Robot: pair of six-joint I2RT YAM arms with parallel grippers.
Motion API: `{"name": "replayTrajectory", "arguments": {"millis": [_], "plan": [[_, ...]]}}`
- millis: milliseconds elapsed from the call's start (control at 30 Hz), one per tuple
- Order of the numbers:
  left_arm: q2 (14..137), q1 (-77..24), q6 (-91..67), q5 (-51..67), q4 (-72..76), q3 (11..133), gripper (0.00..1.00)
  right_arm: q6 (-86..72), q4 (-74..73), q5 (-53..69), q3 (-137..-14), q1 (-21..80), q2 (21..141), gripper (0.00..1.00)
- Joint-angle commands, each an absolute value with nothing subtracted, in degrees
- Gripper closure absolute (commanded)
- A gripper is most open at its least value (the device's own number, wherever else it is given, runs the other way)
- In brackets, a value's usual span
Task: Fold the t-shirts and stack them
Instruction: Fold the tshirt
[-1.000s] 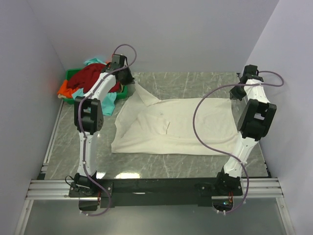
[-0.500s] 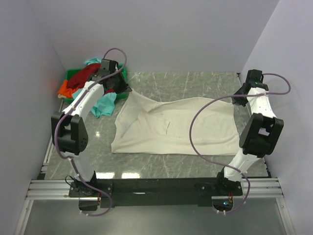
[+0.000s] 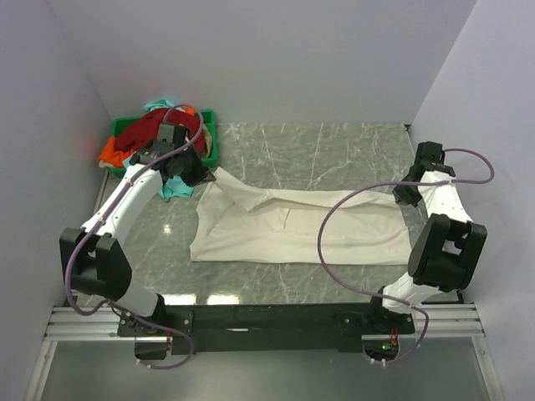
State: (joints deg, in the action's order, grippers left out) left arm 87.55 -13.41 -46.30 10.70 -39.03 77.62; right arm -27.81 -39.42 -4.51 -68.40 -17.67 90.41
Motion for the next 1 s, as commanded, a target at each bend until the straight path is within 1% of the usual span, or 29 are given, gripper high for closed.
{"name": "replayTrajectory", "arguments": {"millis": [0,200,400,867,900,933,967], "plan": [[82.5,-13.4,-47.4,9.4,-40.9,75.2,1.0,-26.7,-39.5,-8.0,-67.1,-17.8,86.7,1.0],[78.8,-13.4,-48.3,9.1,-41.4,71.1,1.0,-27.1,-41.7,-12.9,-65.4,-17.8,84.6,1.0],[77.2,-13.4,-48.3,8.7,-41.5,68.4,1.0,-27.8,-42.2,-14.9,-62.9,-17.8,83.3,1.0],[76.5,-13.4,-48.7,10.5,-40.4,61.9,1.0,-32.0,-43.8,-19.3,-57.9,-17.6,83.7,1.0],[76.5,-13.5,-48.7,10.5,-40.5,61.5,1.0,-32.2,-43.8,-19.1,-57.8,-17.6,83.7,0.96],[76.5,-13.4,-48.6,10.5,-40.5,61.2,1.0,-32.4,-43.8,-19.0,-57.6,-17.6,83.8,0.83],[76.6,-13.5,-48.5,10.4,-40.6,61.0,1.0,-33.1,-43.9,-18.9,-57.4,-17.5,83.9,0.73]]}}
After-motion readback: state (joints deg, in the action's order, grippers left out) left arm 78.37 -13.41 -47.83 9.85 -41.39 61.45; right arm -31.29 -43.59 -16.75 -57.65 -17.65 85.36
